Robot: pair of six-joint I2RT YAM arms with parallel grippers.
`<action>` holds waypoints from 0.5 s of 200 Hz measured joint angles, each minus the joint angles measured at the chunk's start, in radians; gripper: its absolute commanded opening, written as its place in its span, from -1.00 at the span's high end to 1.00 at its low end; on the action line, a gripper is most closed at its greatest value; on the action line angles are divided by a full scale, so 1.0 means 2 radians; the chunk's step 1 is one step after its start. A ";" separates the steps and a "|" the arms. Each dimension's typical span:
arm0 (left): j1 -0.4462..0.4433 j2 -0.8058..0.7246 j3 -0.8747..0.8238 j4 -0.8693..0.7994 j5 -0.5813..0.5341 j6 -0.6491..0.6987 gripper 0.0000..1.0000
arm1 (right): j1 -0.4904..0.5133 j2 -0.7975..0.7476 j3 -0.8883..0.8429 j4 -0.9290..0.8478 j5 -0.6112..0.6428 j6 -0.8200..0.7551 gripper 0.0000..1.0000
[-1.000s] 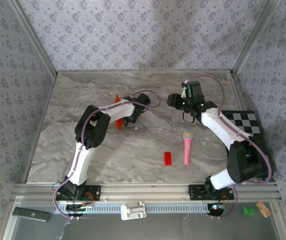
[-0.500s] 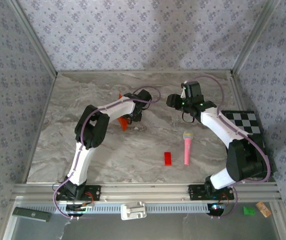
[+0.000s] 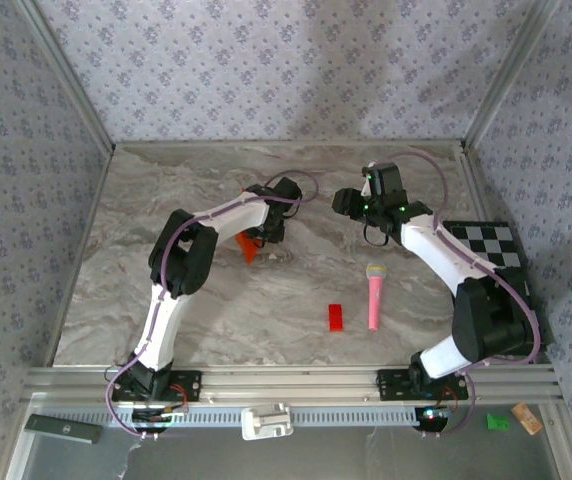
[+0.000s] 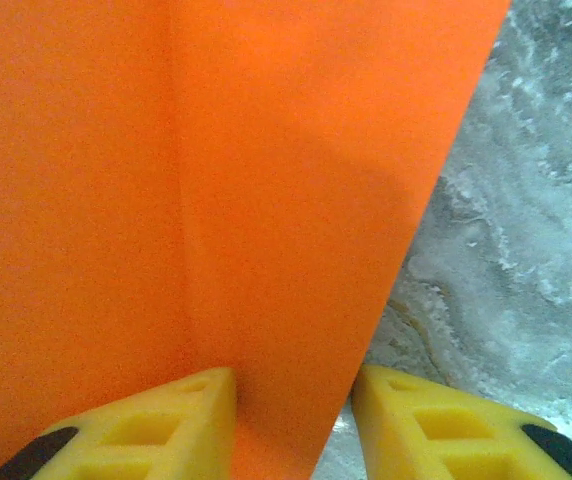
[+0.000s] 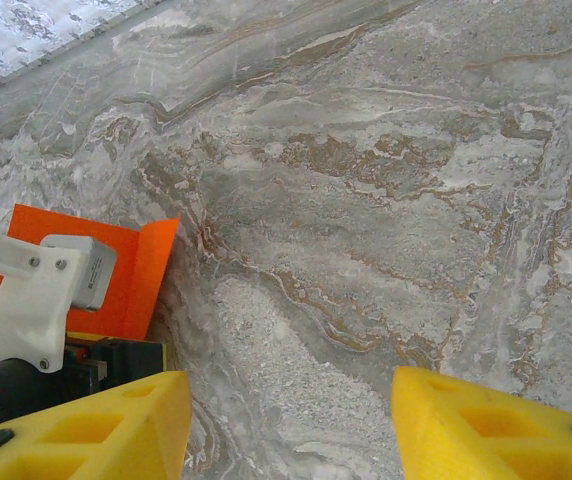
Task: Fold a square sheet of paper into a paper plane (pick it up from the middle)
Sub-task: Turn over the paper at the center of the table.
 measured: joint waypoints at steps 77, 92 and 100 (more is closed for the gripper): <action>-0.005 -0.005 0.005 0.002 0.046 -0.019 0.14 | -0.001 0.001 0.000 0.004 -0.006 0.001 -0.12; -0.008 -0.011 0.005 0.002 0.056 -0.024 0.12 | -0.001 0.002 0.000 0.005 -0.007 0.002 -0.12; -0.010 -0.016 0.005 0.002 0.063 -0.028 0.11 | -0.001 0.002 0.000 0.005 -0.007 0.004 -0.12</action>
